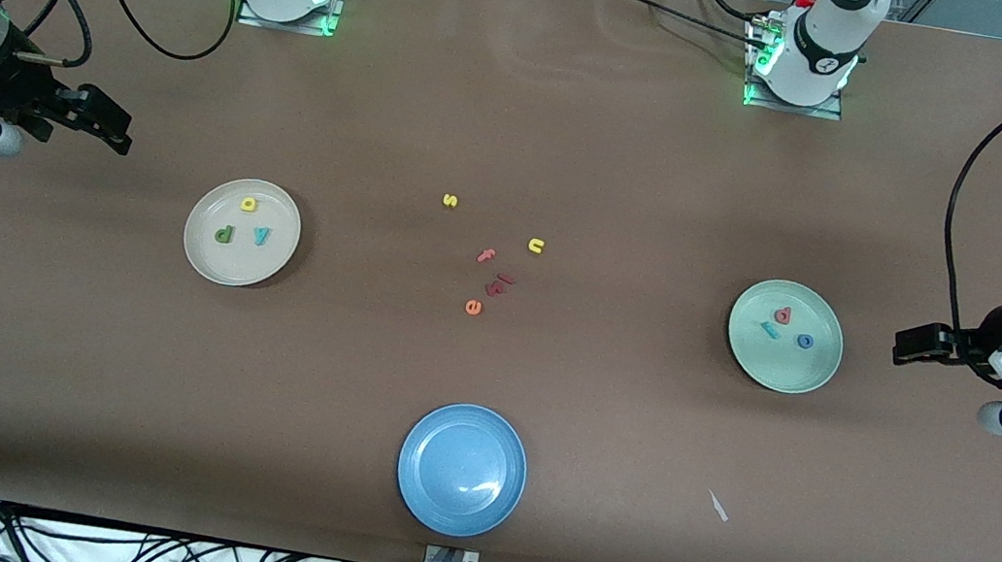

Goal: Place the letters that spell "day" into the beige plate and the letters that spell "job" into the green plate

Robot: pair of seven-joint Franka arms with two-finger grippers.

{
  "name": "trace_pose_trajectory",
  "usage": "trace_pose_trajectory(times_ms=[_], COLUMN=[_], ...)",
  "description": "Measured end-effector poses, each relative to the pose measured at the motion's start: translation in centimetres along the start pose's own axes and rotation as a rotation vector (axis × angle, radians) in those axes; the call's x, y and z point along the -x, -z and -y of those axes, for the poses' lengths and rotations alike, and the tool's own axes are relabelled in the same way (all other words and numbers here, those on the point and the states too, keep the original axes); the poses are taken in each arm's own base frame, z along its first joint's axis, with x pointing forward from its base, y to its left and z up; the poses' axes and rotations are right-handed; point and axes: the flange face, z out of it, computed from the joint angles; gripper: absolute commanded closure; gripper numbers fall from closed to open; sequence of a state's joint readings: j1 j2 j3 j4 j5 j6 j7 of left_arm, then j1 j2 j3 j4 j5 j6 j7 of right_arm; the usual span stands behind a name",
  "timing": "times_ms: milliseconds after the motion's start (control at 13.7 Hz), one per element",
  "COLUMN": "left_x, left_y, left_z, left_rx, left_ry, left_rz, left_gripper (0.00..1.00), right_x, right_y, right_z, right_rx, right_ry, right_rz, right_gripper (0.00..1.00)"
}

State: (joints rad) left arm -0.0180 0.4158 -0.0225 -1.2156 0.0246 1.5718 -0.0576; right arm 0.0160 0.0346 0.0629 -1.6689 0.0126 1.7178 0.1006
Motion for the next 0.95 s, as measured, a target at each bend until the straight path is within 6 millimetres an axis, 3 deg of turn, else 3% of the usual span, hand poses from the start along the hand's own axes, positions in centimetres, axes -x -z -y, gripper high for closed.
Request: trace_pose_trajectory(times_ms=[292,948], left_x=[0.11,0.13], left_y=[-0.2,-0.09], left_z=[-1.07,-0.75], left_rx=[-0.001,-0.003], left_ry=[-0.016,-0.012], left_rz=[0.007,0.006], left_gripper=[0.0,0.0], right_x=[0.02,0.02], right_y=[0.01,0.01], right_z=[0.23,0.24], right_rx=[0.0,0.0], right_ry=[0.004,0.004], right_rz=[0.0,0.0], right_gripper=[0.0,0.0])
